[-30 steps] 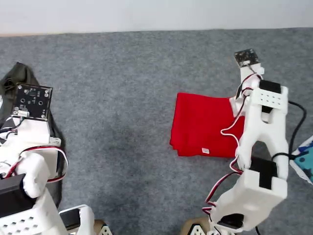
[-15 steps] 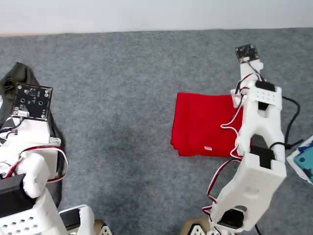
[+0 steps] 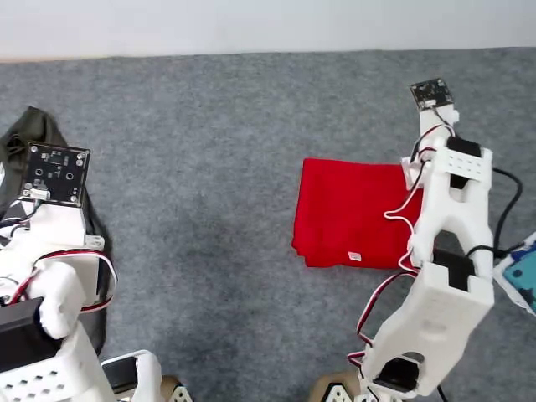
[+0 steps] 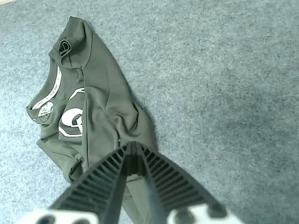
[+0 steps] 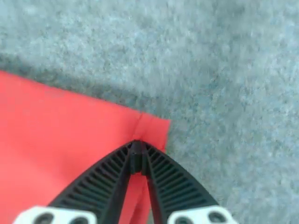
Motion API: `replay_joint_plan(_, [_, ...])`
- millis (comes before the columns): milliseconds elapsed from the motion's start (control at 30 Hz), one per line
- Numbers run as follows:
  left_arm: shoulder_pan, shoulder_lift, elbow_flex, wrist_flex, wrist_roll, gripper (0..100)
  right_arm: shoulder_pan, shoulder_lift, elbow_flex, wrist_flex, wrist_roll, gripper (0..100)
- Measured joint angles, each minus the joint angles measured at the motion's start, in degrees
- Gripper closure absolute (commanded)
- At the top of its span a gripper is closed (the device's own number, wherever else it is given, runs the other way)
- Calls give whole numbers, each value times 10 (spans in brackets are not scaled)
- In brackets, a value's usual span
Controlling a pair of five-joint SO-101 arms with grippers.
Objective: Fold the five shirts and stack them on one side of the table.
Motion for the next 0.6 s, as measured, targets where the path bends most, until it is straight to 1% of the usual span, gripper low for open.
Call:
replay_joint_plan(133, [0,0,0,0,0,997,11,0,0,4,0,988])
replay_joint_plan(300, [0,0,0,0,0,997,24,0,0,-65,0,988])
replay_joint_plan(400, [0,0,0,0,0,997,24,0,0,-88,0,988])
replay_joint_plan(500, [0,0,0,0,0,997,24,0,0,-88,0,988])
replay_joint_plan(600, [0,0,0,0,0,997,25,-14,1,-55,0,988])
